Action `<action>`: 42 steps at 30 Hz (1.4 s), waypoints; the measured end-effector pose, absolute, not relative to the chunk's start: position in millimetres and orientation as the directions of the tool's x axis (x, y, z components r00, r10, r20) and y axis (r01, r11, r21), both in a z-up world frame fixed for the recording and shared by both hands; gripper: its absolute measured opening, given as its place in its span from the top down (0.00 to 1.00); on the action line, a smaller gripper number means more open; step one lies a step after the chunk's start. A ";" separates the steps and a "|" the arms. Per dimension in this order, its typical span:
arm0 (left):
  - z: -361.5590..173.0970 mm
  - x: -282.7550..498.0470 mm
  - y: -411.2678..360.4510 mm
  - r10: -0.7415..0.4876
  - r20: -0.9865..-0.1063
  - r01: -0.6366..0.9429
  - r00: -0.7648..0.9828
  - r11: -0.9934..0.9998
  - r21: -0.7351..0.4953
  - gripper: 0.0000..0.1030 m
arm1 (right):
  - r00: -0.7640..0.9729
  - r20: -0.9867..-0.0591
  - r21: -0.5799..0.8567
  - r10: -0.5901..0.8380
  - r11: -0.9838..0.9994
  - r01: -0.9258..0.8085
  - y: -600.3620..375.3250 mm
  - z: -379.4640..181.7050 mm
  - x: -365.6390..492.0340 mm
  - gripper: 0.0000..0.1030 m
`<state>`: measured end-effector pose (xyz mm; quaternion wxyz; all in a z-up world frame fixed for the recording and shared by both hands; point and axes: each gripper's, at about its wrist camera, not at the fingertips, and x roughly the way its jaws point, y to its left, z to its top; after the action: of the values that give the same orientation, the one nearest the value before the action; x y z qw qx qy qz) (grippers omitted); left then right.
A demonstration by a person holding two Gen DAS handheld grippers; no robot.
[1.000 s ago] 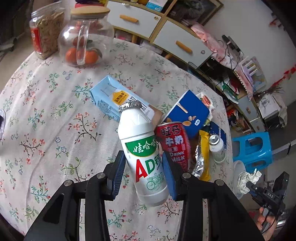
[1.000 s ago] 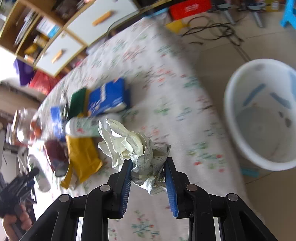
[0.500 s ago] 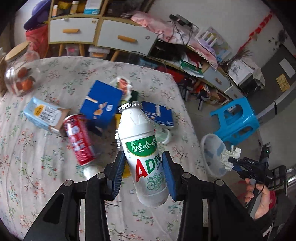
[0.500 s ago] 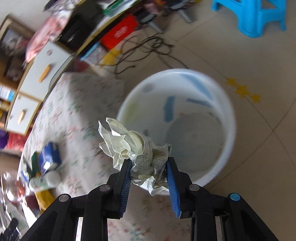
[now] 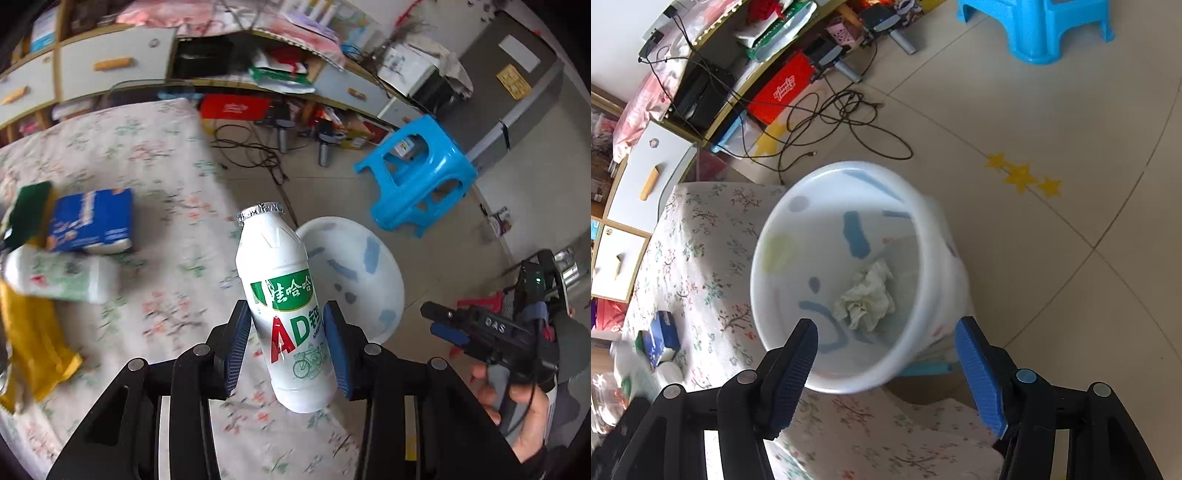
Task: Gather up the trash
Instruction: 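Carry the tissue into the white bin and open the right tool while the left tool carries the bottle, then open the left tool over the white bin to drop the AD bottle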
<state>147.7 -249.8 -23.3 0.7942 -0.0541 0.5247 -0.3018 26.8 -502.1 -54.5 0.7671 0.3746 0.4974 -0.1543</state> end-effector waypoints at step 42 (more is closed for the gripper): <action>-3.0 132.2 -114.6 -0.360 -0.812 0.381 0.459 0.906 -0.186 0.00 | 0.468 -0.882 0.304 0.059 0.828 0.470 -428.9 -16.6 47.0 0.24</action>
<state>132.2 -114.6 -3.0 0.8541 0.0110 0.4724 -0.2171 47.0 -428.9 -16.6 0.8149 0.2643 0.5002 -0.1262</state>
